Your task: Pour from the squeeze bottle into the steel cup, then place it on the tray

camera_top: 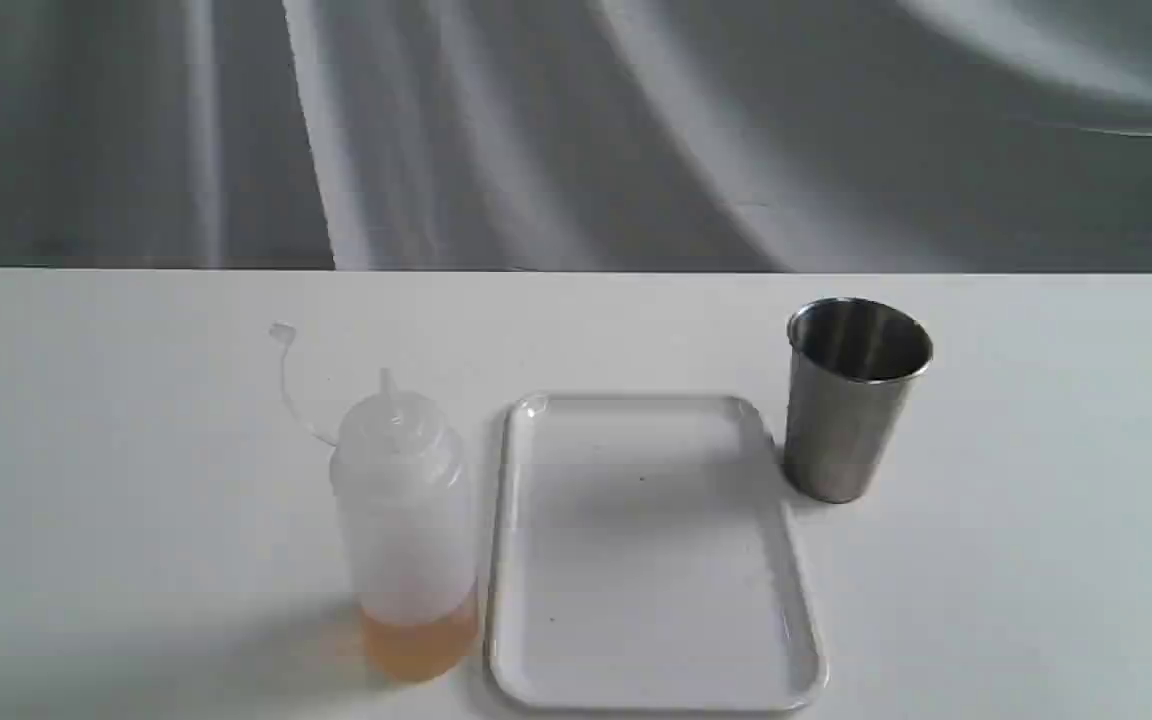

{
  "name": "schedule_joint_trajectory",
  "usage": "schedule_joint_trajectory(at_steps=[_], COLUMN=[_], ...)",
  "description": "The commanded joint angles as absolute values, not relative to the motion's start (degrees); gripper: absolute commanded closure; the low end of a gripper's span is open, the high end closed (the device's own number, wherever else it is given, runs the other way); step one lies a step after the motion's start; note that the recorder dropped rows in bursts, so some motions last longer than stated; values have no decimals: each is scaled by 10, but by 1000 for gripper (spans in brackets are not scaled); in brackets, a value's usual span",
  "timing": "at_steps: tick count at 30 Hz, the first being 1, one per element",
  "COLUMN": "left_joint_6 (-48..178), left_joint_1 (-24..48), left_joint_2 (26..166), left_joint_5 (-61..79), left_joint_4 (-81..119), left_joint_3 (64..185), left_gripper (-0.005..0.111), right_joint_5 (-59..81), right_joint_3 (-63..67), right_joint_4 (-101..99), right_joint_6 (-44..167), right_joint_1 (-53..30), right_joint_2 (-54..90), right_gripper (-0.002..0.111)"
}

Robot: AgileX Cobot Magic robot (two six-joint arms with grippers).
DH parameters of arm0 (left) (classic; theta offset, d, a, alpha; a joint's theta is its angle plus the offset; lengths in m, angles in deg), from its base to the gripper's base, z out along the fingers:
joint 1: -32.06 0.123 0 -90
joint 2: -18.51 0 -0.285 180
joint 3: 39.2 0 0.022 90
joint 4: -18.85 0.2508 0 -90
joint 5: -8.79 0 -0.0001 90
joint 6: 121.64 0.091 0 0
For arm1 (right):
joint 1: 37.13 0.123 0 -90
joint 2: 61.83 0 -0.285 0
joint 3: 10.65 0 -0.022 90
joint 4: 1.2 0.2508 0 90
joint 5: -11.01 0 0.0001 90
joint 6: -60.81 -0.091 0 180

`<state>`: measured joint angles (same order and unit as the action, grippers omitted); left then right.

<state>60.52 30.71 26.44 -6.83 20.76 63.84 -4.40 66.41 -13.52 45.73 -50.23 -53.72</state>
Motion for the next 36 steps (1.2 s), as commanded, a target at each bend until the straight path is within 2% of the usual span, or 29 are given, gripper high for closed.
schedule_joint_trajectory(at_steps=[1, 24, 31, 36], left_joint_6=[604, 605, 605, 603], left_joint_1=[308, 308, 308, 308], left_joint_2=[263, 263, 263, 263], left_joint_5=[-64, -64, -64, -64], left_joint_4=[207, 207, 207, 207], left_joint_3=[636, 636, 636, 636], left_gripper=[107, 107, 107, 107], right_joint_5=[-45, -50, -58, -126], right_joint_3=[666, 663, 581, 512], right_joint_4=[-132, -110, -107, -107], right_joint_6=[456, 456, 456, 456], right_joint_1=[-506, -505, -505, -505], right_joint_2=[-540, -540, -540, -513], right_gripper=[108, 108, 108, 108])
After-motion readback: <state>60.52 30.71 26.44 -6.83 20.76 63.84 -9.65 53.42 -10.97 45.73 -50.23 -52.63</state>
